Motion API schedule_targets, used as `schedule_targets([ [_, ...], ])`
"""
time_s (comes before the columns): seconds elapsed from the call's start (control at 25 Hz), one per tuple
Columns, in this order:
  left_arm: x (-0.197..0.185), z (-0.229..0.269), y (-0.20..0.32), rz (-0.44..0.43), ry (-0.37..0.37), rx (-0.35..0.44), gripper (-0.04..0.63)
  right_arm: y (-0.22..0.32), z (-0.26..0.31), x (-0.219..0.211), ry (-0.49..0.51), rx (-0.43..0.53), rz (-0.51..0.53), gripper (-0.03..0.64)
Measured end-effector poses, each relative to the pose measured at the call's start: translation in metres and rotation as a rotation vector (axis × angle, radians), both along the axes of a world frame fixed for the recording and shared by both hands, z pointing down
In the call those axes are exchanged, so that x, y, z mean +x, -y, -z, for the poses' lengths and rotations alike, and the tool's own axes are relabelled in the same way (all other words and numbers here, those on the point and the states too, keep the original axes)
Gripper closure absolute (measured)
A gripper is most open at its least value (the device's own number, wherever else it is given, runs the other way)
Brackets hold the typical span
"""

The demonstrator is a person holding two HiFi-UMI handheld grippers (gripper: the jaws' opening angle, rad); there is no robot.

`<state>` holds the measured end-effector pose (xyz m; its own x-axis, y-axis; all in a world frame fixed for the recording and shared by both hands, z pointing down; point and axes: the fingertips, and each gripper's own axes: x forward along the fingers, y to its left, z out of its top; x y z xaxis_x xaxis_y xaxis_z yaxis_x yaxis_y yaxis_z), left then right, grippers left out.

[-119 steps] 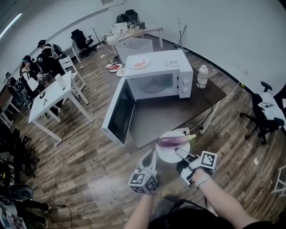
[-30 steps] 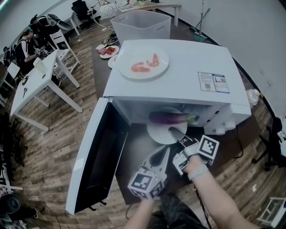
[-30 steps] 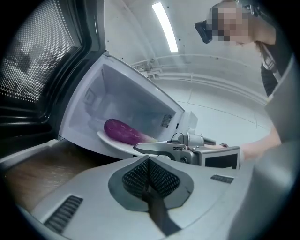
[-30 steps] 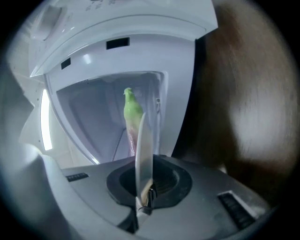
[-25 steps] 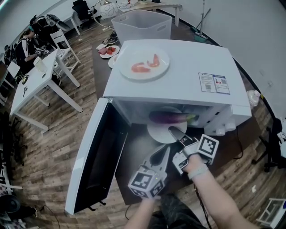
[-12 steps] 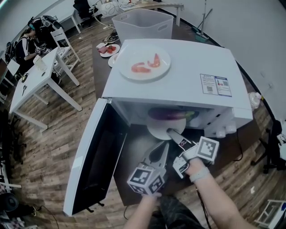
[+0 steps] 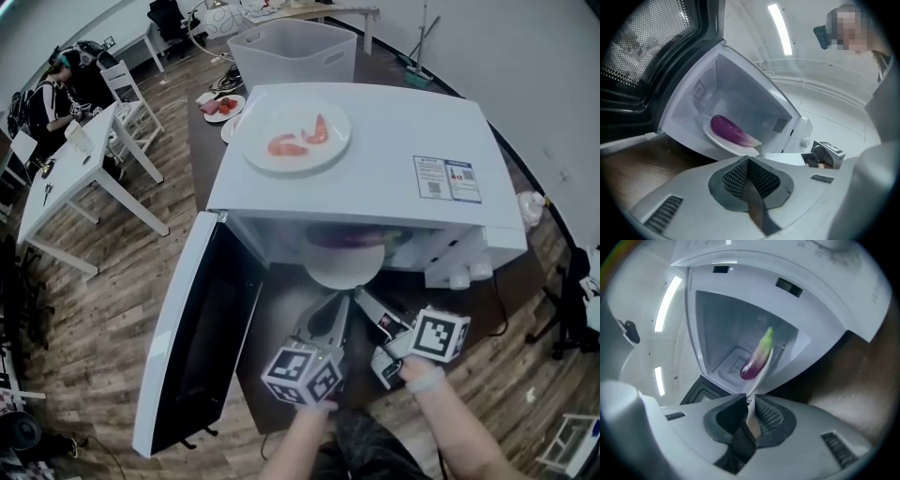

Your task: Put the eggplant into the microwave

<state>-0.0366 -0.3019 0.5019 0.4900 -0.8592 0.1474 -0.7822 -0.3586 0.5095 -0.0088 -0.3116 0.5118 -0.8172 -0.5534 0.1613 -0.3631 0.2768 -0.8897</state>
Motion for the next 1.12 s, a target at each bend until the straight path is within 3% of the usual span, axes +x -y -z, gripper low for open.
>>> schedule_targets([
  [0.28, -0.004, 0.003, 0.005, 0.003, -0.003, -0.001, 0.591, -0.002, 0.005, -0.006, -0.231, 0.196, 0.074, 0.615],
  [1.12, -0.029, -0.001, 0.026, 0.081, -0.060, -0.041, 0.591, 0.029, 0.005, -0.016, -0.193, 0.159, 0.020, 0.615],
])
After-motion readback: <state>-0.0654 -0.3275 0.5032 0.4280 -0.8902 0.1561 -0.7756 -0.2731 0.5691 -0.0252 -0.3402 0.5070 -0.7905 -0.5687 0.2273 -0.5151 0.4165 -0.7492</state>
